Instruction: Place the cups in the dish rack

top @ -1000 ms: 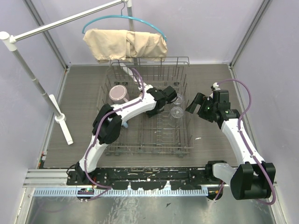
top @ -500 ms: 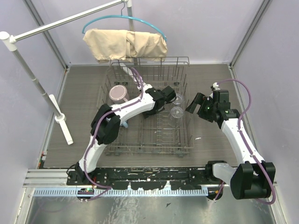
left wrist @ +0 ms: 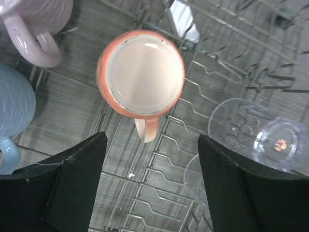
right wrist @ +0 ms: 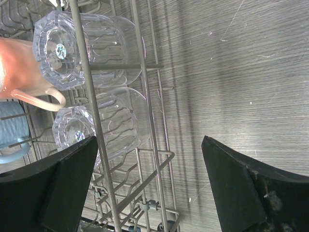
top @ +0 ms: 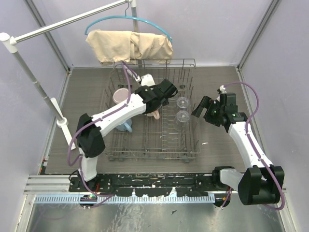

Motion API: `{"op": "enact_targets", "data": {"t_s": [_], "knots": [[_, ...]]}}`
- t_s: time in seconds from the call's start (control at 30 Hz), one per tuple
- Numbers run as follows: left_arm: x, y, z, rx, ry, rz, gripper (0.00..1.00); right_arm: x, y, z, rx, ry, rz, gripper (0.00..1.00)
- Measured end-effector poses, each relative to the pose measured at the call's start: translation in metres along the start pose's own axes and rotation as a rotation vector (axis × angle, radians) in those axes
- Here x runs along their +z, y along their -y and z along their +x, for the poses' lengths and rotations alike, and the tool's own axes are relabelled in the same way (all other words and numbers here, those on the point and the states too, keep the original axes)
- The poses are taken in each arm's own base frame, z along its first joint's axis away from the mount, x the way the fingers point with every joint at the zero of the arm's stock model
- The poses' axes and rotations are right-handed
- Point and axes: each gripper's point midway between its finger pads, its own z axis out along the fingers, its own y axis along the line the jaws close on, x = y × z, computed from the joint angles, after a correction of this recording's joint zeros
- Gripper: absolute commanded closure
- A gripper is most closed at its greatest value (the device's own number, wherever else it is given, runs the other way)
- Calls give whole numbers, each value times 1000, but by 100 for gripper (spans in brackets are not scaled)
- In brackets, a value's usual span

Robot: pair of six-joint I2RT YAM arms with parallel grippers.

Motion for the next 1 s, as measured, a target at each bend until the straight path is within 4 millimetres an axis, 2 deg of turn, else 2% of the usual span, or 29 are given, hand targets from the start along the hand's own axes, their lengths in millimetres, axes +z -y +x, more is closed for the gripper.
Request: {"op": "enact_targets", "data": {"t_s": [0.23, 0.4, 0.53, 0.6, 0.73, 0.87, 1.0], "knots": [[-48, 0, -33, 40, 62, 116, 15, -2, -2, -3, -1, 4, -2, 6], [-88, -24, -55, 87, 111, 184, 13, -9, -9, -13, -6, 22, -11, 6], [-117, -63, -74, 110, 163, 219, 13, -14, -14, -19, -10, 34, -17, 6], [-125, -83, -83, 109, 188, 231, 13, -16, -15, -21, -13, 36, -17, 6], [-134, -130, -108, 86, 241, 223, 6, -18, -15, -20, -16, 25, -10, 6], [-134, -168, -133, 62, 292, 219, 1, -22, -15, -18, -13, 11, -3, 7], [-123, -205, -146, 60, 332, 186, 2, -27, -22, -22, -20, 13, -16, 7]]}}
